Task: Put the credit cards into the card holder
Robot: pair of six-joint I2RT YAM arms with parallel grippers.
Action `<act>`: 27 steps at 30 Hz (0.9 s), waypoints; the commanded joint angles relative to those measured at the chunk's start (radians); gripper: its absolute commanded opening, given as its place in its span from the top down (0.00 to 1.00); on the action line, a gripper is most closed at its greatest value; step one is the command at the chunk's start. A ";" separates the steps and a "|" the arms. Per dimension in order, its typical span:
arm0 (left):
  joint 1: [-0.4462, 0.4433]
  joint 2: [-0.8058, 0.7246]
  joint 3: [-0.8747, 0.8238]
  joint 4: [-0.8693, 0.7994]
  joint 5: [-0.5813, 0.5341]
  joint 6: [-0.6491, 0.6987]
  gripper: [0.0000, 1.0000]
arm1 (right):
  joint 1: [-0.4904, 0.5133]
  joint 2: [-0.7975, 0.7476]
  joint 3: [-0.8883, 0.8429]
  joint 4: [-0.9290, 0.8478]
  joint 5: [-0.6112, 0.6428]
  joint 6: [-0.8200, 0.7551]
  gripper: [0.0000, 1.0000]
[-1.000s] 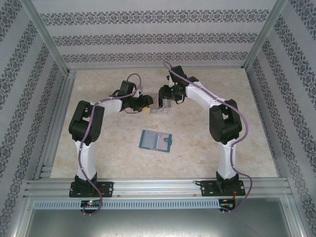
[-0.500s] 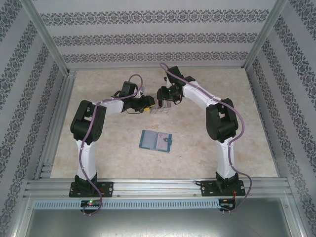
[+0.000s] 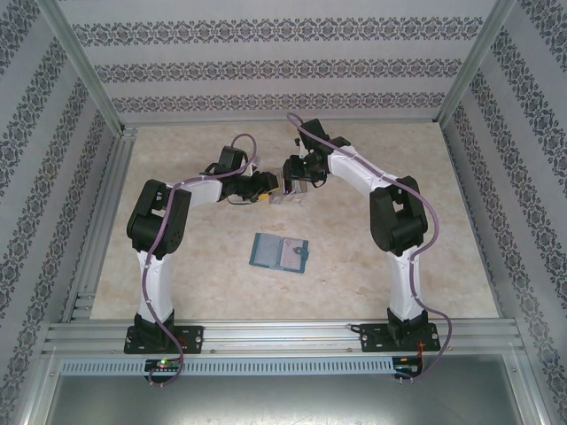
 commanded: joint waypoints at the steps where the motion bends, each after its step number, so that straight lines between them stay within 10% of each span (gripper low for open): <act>1: -0.022 0.009 0.004 0.030 0.010 -0.013 0.51 | 0.015 -0.063 -0.010 -0.004 0.002 -0.012 0.52; 27: -0.029 0.010 0.016 0.025 0.011 -0.013 0.51 | -0.015 -0.058 -0.029 -0.006 -0.002 -0.018 0.70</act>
